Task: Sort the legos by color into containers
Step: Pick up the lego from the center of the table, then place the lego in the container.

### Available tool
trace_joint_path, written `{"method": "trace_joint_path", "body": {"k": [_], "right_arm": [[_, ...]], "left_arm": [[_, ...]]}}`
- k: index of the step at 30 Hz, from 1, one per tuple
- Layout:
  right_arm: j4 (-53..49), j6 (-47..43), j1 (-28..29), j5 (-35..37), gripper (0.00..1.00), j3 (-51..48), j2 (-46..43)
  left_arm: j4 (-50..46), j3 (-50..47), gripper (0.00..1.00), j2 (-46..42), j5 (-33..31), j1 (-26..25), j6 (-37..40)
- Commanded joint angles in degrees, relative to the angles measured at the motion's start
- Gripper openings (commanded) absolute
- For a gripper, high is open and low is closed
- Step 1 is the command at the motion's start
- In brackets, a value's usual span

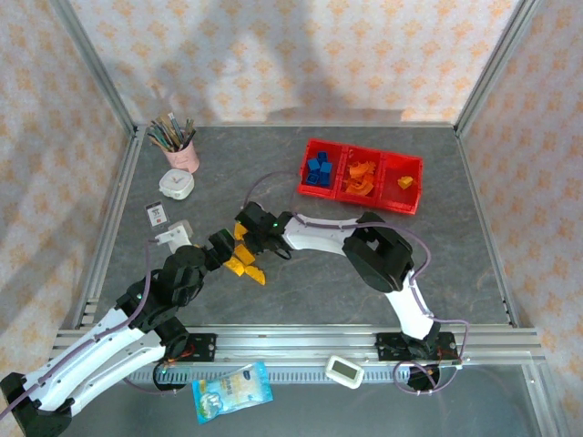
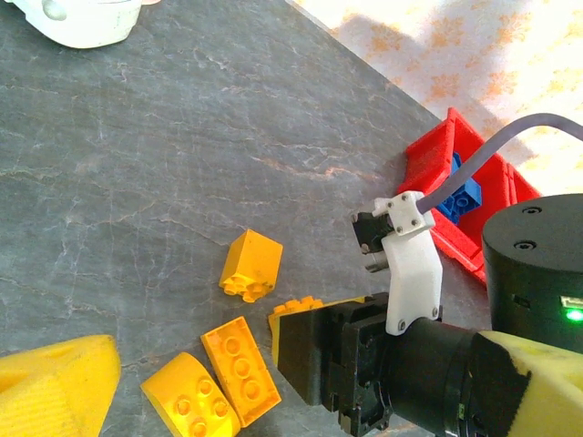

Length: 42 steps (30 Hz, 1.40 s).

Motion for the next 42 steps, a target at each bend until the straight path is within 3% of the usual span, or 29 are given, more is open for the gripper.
{"method": "trace_joint_path", "body": {"k": [1,7,12,18,23,28,33,39,42], "right_arm": [[-0.9,1.9,-0.6,2.7,0.28,-2.7,-5.5],[1.5,6.2,-4.6,2.5,0.28,-11.9,-15.1],[1.0,8.5,-9.7,6.4,0.28,-19.3,-25.3],[-0.7,9.5,-21.0,7.7,0.28,-24.4,-34.2],[-0.8,9.2,-31.7,10.5,0.28,-24.8,-38.1],[1.7,8.2,-41.6,10.4,0.29,-22.9,-36.7],[2.4,6.6,-48.6,11.4,0.29,-17.8,-29.5],[3.5,4.9,-52.7,11.0,0.3,-11.2,-20.1],[3.1,4.9,-54.2,10.1,0.37,-8.6,-16.6]], "left_arm": [[2.1,0.1,0.99,0.5,0.9,0.6,0.4],[7.4,0.6,0.99,3.7,5.5,0.6,2.1],[13.6,2.0,0.99,9.6,10.5,0.5,4.5],[22.2,4.2,0.99,19.0,16.8,0.0,6.9],[28.3,7.1,0.99,26.6,18.2,-2.7,8.2],[34.4,9.9,0.99,34.8,19.8,-4.7,8.8],[36.8,14.0,0.99,41.4,21.3,-6.1,9.6],[38.8,16.9,0.99,46.3,22.7,-6.5,9.9],[38.9,17.8,0.99,47.3,22.7,-6.5,10.3]]}}
